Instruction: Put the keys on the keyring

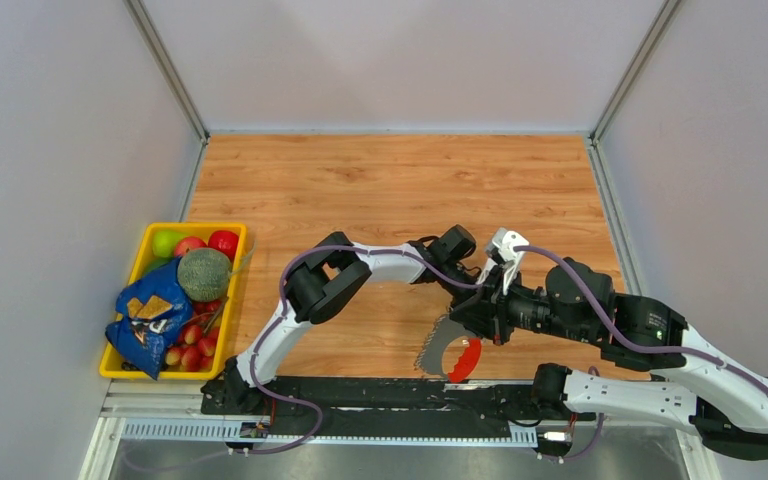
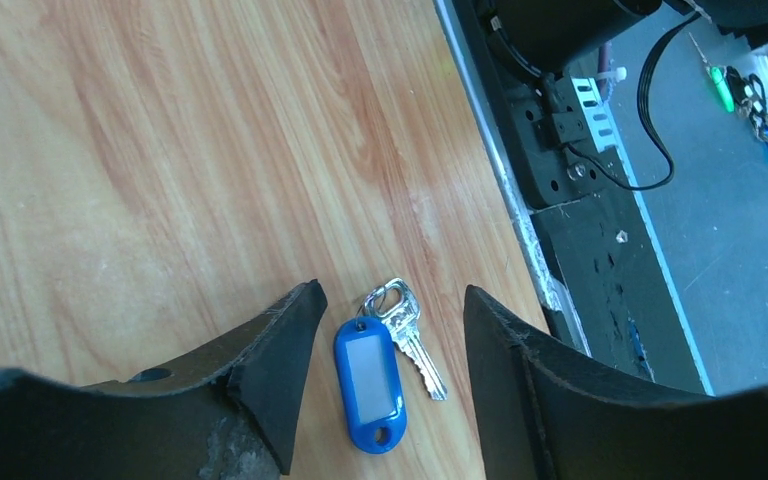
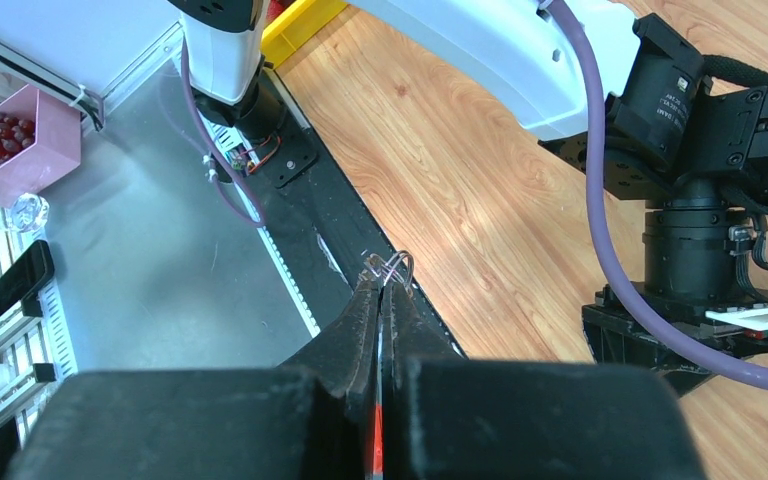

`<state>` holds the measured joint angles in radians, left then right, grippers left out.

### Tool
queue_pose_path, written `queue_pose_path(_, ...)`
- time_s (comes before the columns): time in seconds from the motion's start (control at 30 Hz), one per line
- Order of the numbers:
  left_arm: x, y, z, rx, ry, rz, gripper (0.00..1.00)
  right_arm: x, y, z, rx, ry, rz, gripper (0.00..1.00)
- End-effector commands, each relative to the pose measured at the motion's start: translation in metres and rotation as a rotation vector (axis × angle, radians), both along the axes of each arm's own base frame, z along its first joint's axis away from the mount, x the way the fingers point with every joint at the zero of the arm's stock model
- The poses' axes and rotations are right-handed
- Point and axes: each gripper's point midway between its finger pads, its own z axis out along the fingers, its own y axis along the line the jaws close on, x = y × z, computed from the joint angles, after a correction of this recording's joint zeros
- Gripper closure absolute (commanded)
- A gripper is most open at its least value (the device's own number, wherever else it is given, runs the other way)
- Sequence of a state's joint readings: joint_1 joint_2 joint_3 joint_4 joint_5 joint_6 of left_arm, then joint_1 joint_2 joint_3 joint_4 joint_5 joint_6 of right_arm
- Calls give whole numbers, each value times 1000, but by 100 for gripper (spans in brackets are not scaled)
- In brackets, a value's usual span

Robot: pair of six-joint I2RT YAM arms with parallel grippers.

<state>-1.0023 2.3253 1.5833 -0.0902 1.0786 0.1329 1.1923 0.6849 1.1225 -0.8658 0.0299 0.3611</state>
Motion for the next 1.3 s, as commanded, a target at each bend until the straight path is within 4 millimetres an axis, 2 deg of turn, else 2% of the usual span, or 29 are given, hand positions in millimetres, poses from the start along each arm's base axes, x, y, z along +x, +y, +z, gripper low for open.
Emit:
queue_pose_path(0.0,-17,13,-28,47,22,-55,39,2,8,17,68,-29,12,100)
queue_pose_path(0.2,-17,16,-38,66,24,-56,47,3,10,18,68,-29,11,100)
queue_pose_path(0.63,-16,16,-44,80,14,-55,76,2,9,19,78,-27,10,100)
queue_pose_path(0.7,-15,16,-45,83,8,-52,84,2,9,19,79,-27,9,100)
queue_pose_path(0.73,-14,16,-46,85,5,-50,92,1,9,19,80,-27,11,100)
queue_pose_path(0.8,-13,17,-47,89,-4,-44,99,2,8,20,80,-28,10,100)
queue_pose_path(0.87,-11,15,-41,84,-12,-35,100,2,9,20,81,-29,9,100)
queue_pose_path(0.93,-7,11,-25,51,-37,-5,100,2,8,21,82,-32,10,100)
queue_pose_path(1.13,17,8,33,-56,-140,170,100,1,5,29,97,-65,19,100)
queue_pose_path(1.17,19,9,48,-88,-155,201,100,1,4,30,102,-73,20,100)
queue_pose_path(1.27,35,13,73,-138,-198,315,100,-7,7,34,112,-73,74,100)
